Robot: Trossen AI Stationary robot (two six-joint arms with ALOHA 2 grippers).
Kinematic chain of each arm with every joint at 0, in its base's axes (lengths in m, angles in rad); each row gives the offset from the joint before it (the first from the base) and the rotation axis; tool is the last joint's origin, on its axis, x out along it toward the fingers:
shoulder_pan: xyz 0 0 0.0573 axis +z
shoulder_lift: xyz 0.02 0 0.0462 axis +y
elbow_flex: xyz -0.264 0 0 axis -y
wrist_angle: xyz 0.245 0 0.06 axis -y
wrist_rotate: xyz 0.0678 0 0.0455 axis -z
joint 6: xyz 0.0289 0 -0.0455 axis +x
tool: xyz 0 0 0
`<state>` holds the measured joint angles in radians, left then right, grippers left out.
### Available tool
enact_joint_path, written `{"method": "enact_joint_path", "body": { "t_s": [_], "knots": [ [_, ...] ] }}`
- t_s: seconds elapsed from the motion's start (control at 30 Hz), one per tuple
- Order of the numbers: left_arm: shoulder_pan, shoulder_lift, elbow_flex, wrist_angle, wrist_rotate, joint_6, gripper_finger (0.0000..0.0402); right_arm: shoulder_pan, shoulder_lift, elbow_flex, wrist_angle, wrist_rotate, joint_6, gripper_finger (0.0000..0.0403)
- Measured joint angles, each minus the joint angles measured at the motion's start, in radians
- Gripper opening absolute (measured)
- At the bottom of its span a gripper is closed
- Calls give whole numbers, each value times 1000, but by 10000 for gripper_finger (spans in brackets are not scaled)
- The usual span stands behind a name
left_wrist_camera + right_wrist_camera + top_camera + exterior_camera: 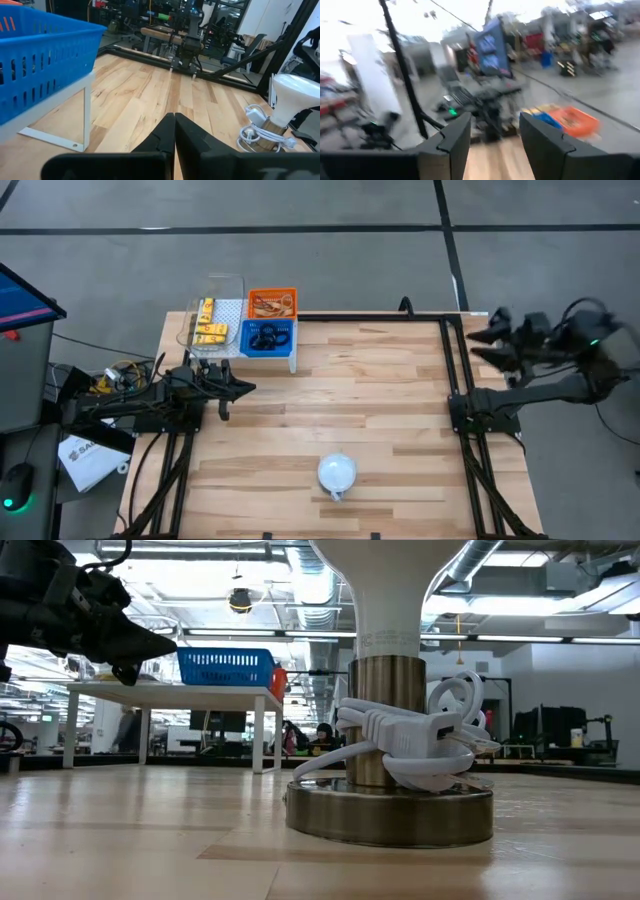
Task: Pick & Place Office Desk Supplies
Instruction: Return to Home Position
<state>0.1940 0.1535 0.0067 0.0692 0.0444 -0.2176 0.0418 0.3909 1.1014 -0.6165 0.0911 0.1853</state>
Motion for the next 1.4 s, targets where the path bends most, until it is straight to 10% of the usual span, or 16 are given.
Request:
{"method": "enact_joint_path", "body": {
  "t_s": [0.43,1.4],
  "knots": [
    [0,0,0,0,0,0,6,20,-83,-688,655,-171,77,166],
    [0,2,0,0,1,0,12,29,-370,-1086,614,-109,77,166]
  ]
}}
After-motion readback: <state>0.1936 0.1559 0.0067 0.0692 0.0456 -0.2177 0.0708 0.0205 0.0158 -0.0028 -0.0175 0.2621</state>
